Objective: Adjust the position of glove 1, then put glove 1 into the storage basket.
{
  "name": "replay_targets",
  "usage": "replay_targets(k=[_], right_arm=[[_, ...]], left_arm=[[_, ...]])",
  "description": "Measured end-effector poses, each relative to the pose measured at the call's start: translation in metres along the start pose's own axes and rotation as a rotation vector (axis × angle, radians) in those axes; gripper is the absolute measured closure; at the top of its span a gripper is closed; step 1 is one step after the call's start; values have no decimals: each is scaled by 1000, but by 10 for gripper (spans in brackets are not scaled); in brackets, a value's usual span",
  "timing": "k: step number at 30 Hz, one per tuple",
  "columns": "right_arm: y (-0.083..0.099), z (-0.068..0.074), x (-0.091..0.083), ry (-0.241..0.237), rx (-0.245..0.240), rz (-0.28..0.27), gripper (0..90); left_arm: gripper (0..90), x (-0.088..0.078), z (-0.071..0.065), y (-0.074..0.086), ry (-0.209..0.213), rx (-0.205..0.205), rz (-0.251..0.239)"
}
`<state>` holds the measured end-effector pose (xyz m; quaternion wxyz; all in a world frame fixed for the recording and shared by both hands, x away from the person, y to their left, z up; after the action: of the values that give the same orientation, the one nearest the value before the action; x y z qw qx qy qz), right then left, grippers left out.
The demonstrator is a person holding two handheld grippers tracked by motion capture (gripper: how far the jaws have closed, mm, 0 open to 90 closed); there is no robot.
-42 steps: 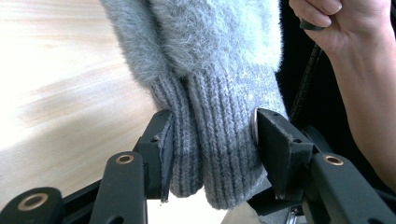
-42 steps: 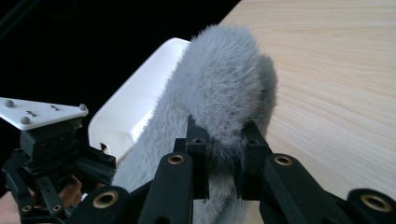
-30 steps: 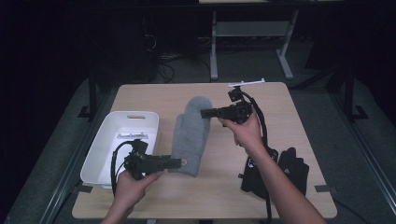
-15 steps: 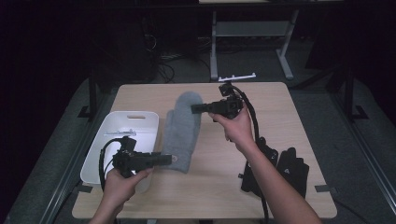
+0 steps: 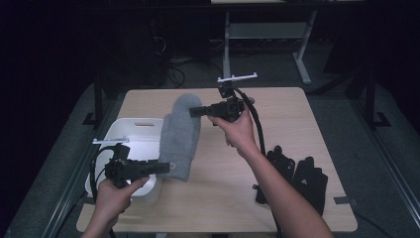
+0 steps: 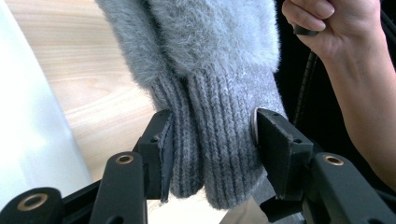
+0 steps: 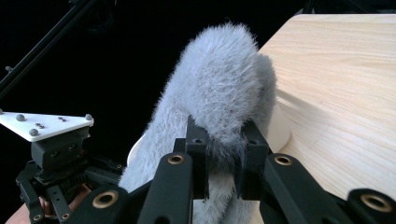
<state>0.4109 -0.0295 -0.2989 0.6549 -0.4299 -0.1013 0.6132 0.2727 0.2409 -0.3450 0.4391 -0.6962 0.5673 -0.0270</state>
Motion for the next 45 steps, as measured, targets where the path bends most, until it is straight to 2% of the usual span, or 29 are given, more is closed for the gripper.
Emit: replay_targets(k=[7,11,22,30,38,45], right_arm=[[-6,8,14,-17,0,9,785],[-11,17,24,-34,-1,12,784],[-13,19,43,-49,16,27,784],[-18,24,59,-58,19,25,784],[-16,27,76,-67,26,45,784],[-13,28,89,-72,32,62,784]], left_arm=[[494,-17,3,0,-18,-2,-16],[495,-26,6,1,-21,-6,-25],[495,-42,17,3,-34,-21,-38],[495,-56,22,2,-60,-29,-53],[495,-67,30,8,-72,-52,-50],[495,-74,36,13,-77,-46,-50]])
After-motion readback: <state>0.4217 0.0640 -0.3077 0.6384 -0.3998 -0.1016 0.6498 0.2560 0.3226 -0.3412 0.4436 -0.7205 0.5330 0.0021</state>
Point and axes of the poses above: each handheld gripper's, and its own axes: x roughly forward along the jaws, y roughly out of its underside, z roughly to its left, the point moved 2 cm from there along x, roughly forward along the jaws
